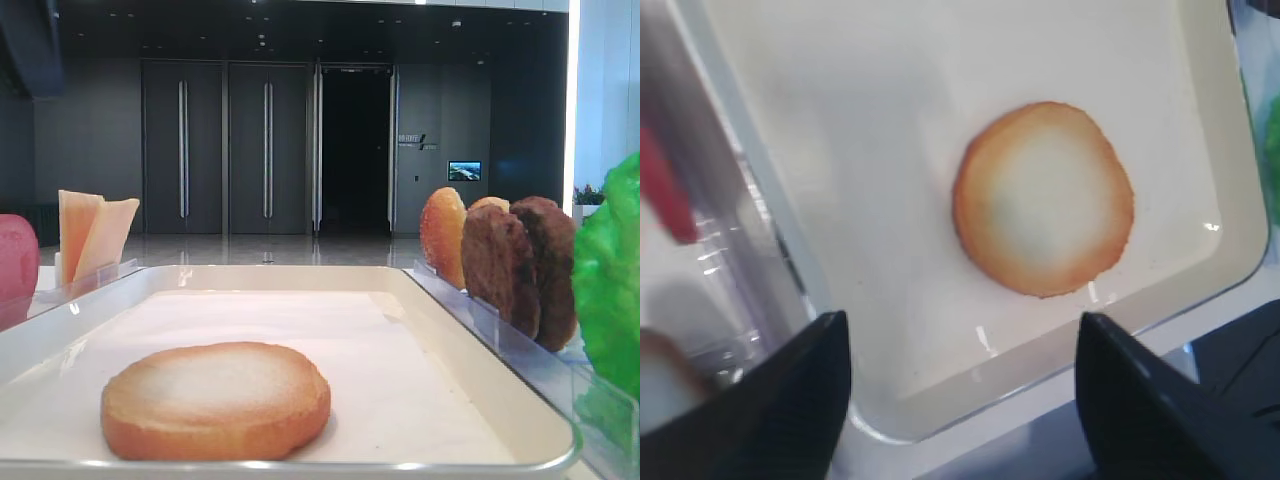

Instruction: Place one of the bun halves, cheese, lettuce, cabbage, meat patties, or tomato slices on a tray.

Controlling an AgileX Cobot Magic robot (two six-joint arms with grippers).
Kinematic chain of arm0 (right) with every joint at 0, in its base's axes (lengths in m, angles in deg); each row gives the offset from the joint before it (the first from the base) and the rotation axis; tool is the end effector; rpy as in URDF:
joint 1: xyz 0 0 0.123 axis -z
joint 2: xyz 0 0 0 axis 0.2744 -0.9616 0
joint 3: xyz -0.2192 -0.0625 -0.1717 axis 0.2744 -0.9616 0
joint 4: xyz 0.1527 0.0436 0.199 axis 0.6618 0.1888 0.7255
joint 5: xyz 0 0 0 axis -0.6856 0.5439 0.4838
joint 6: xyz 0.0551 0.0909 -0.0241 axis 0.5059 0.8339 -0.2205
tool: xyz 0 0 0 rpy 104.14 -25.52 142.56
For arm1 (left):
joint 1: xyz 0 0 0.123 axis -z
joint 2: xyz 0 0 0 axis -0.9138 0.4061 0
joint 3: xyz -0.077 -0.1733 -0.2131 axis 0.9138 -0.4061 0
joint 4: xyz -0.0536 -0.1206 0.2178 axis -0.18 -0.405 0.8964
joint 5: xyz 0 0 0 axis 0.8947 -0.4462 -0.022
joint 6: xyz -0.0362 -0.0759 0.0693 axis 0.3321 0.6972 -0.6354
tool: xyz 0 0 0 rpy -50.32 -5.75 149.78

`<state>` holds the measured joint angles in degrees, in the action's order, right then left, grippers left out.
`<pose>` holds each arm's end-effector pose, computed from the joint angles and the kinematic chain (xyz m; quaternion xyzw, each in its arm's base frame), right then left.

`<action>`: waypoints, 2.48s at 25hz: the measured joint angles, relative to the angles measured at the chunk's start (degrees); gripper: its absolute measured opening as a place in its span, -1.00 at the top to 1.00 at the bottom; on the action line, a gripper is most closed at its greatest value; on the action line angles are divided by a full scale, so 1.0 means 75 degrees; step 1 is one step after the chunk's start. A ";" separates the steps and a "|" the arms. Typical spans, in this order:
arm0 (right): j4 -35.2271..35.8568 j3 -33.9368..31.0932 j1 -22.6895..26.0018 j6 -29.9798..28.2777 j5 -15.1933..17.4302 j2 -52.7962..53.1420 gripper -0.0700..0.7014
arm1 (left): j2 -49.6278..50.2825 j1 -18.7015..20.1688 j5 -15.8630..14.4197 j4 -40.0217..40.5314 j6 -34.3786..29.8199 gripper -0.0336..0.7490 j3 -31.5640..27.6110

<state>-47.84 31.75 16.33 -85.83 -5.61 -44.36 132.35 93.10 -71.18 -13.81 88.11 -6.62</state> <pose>0.0086 -0.0054 0.2629 0.0101 0.8703 -0.0265 0.4917 0.2141 -0.1349 0.2300 0.1182 0.9698 -0.1640 0.1365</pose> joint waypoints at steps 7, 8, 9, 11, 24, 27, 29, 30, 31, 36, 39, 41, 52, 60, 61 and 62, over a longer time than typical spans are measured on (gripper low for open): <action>0.0000 0.0000 0.0000 0.0000 0.0000 0.0000 -0.58 | -0.0894 -0.1412 -0.1607 0.1862 0.0597 -0.45 0.0211; 0.0000 0.0000 0.0000 0.0000 0.0000 0.0000 -0.58 | -0.1022 -0.1623 -0.1829 0.2091 0.0640 -0.45 0.0211; 0.0000 0.0000 0.0000 0.0000 0.0000 0.0000 -0.58 | -0.1126 -0.1869 -0.1989 0.2365 0.0672 -0.45 0.0211; 0.0000 0.0000 0.0000 0.0000 0.0000 0.0000 -0.58 | -0.1374 -0.2321 -0.2326 0.2904 0.0692 -0.45 0.0211; 0.0000 0.0000 0.0000 0.0000 0.0000 0.0000 -0.58 | -0.3254 -0.2935 -0.3073 0.3571 0.0710 -0.45 -0.0341; 0.0000 0.0000 0.0000 0.0000 0.0000 0.0000 -0.58 | -0.4175 -0.2935 -0.3072 0.3425 0.0716 -0.45 -0.1034; 0.0000 0.0000 0.0000 0.0000 0.0000 0.0000 -0.58 | -0.4898 -0.2935 -0.3006 0.3273 0.0716 -0.45 -0.1501; 0.0000 0.0000 0.0000 0.0000 0.0000 0.0000 -0.58 | -0.5271 -0.2935 -0.2942 0.3199 0.0716 -0.44 -0.1734; 0.0000 0.0000 0.0000 0.0000 0.0000 0.0000 -0.58 | -0.5574 -0.2935 -0.2856 0.3162 0.0716 -0.43 -0.1955; 0.0000 0.0000 0.0000 0.0000 0.0000 0.0000 -0.58 | -0.7309 -0.2935 -0.2626 0.3118 0.0456 -0.41 -0.2606; 0.0000 0.0000 0.0000 0.0000 0.0000 0.0000 -0.58 | -0.8286 -0.2935 -0.2429 0.3015 0.0301 -0.41 -0.2693; 0.0000 0.0000 0.0000 0.0000 0.0000 0.0000 -0.58 | -0.8908 -0.2935 -0.2310 0.2884 0.0123 -0.41 -0.2811; 0.0000 0.0000 0.0000 0.0000 0.0000 0.0000 -0.58 | -1.0280 -0.2935 -0.2246 0.2616 -0.0265 -0.41 -0.2843; 0.0000 0.0000 0.0000 0.0000 0.0000 0.0000 -0.58 | -1.0280 -0.2935 -0.2246 0.2616 -0.0265 -0.41 -0.2843; 0.0000 0.0000 0.0000 0.0000 0.0000 0.0000 -0.58 | -1.0280 -0.2935 -0.2246 0.2616 -0.0265 -0.41 -0.2843; 0.0000 0.0000 0.0000 0.0000 0.0000 0.0000 -0.58 | -1.0280 -0.2935 -0.2246 0.2616 -0.0265 -0.41 -0.2843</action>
<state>-47.84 31.75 16.33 -85.83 -5.61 -44.36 55.25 71.09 -88.02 5.81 86.13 -27.95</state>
